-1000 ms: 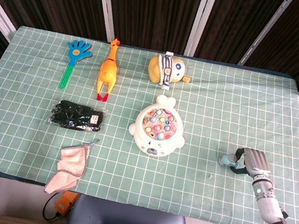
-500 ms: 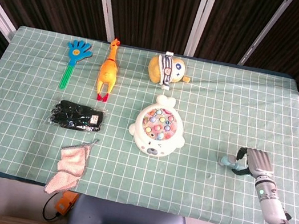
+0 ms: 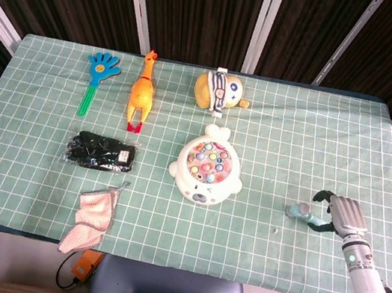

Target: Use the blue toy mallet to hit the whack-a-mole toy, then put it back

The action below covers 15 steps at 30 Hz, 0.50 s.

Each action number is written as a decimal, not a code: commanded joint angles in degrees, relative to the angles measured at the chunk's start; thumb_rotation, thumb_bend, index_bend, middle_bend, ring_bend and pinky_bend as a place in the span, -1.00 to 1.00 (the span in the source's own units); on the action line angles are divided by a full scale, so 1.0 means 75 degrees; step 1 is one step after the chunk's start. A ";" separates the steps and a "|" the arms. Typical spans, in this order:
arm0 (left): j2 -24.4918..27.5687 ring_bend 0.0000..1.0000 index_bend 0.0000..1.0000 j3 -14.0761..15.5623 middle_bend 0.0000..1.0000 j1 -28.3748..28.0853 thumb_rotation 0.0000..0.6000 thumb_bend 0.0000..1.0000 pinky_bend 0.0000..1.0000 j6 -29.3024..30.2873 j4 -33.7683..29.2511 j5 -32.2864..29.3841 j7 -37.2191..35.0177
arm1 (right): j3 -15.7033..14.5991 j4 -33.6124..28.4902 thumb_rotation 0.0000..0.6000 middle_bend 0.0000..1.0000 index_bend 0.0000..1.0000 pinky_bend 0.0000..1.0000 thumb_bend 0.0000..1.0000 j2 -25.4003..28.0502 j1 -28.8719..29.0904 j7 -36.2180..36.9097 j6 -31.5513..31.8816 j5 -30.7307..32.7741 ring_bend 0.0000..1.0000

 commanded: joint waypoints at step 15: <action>-0.0201 -1.00 -0.98 0.0010 -0.99 -0.0021 1.00 -0.21 -1.00 0.0256 0.0193 0.0342 -0.0261 | -0.1446 -0.1971 1.00 -1.00 -1.00 -0.59 -0.78 -0.0166 -0.2955 -0.2758 0.5245 -0.3654 -1.00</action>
